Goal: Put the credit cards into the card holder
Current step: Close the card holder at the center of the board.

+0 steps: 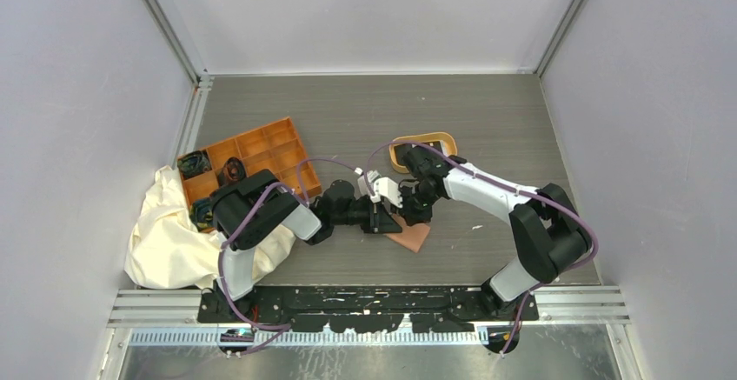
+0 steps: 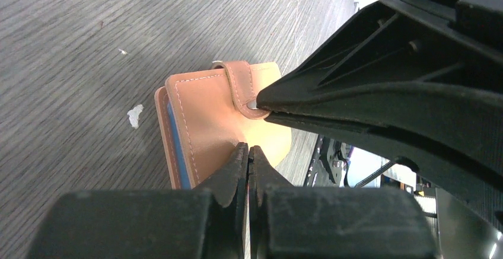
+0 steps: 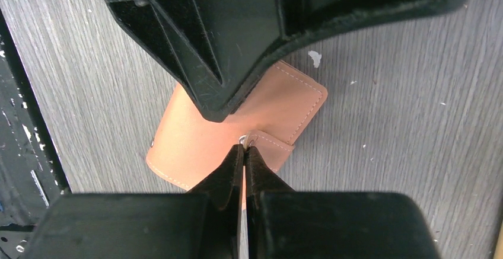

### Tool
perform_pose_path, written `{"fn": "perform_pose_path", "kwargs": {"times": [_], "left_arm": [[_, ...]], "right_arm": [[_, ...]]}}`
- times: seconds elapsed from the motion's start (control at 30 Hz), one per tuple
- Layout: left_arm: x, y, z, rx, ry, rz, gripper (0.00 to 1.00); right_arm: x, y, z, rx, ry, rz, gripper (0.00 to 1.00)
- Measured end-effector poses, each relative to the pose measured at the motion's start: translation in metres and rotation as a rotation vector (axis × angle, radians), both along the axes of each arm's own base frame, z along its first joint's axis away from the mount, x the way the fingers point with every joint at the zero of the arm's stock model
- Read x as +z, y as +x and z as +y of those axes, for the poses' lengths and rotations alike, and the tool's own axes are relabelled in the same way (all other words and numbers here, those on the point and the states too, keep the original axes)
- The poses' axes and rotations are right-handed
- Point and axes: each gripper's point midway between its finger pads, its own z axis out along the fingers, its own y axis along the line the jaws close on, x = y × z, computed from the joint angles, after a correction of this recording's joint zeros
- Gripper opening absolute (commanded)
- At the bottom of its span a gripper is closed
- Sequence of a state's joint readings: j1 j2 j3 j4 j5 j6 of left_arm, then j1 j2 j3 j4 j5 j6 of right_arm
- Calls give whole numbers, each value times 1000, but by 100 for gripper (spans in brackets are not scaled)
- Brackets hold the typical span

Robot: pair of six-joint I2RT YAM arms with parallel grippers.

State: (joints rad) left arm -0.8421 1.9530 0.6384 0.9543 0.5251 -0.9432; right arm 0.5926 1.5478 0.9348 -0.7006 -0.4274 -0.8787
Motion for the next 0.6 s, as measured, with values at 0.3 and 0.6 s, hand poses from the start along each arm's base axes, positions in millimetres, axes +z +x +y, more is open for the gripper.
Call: {"fn": "perform_pose_path", "kwargs": {"times": [0.3, 0.6], "left_arm": [[0, 0, 0, -1, 0, 1, 0], [0, 0, 0, 0, -3, -1, 0]], "right_arm": [[-2, -2, 6, 67, -30, -56, 2], [-2, 1, 4, 75, -43, -102, 2]]}}
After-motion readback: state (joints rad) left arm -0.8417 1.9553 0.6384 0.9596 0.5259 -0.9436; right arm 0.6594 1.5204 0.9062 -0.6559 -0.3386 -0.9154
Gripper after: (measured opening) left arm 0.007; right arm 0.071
